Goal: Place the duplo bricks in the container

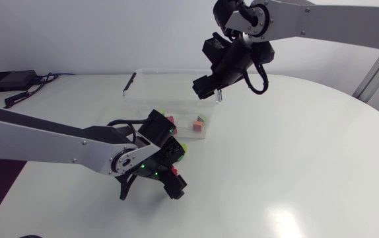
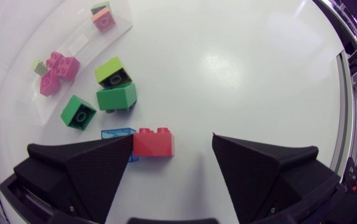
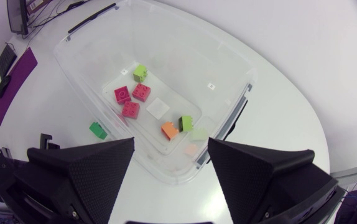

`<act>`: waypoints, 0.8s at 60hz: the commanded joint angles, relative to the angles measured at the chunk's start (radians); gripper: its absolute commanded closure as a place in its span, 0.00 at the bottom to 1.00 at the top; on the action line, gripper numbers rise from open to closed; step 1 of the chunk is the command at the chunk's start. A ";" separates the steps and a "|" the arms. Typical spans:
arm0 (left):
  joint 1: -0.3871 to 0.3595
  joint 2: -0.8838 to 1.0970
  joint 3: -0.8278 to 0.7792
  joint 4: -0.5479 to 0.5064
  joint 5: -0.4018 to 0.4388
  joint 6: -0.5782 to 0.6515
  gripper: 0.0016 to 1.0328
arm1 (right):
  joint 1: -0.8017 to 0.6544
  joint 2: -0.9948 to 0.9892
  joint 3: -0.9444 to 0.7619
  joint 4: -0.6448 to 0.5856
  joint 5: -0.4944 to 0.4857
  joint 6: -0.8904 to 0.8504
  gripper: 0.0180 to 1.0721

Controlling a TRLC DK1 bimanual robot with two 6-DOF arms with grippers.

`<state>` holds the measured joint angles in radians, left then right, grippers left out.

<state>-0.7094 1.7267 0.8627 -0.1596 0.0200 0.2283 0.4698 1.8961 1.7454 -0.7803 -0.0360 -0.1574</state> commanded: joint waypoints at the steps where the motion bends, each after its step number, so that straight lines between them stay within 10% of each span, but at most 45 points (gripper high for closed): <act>1: -0.012 -0.006 -0.033 -0.009 -0.003 -0.020 0.16 | -0.003 -0.032 -0.034 0.012 0.007 -0.007 0.18; 19: 0.016 -0.001 -0.040 -0.009 -0.003 -0.003 0.70 | -0.010 -0.045 -0.070 0.030 0.007 -0.008 0.18; 48: 0.106 -0.263 -0.030 -0.040 0.047 -0.003 0.75 | 0.072 -0.235 -0.297 0.069 -0.025 -0.041 0.15</act>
<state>-0.6430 1.5471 0.8127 -0.1791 0.0525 0.2287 0.5190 1.7050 1.4944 -0.7242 -0.0551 -0.1799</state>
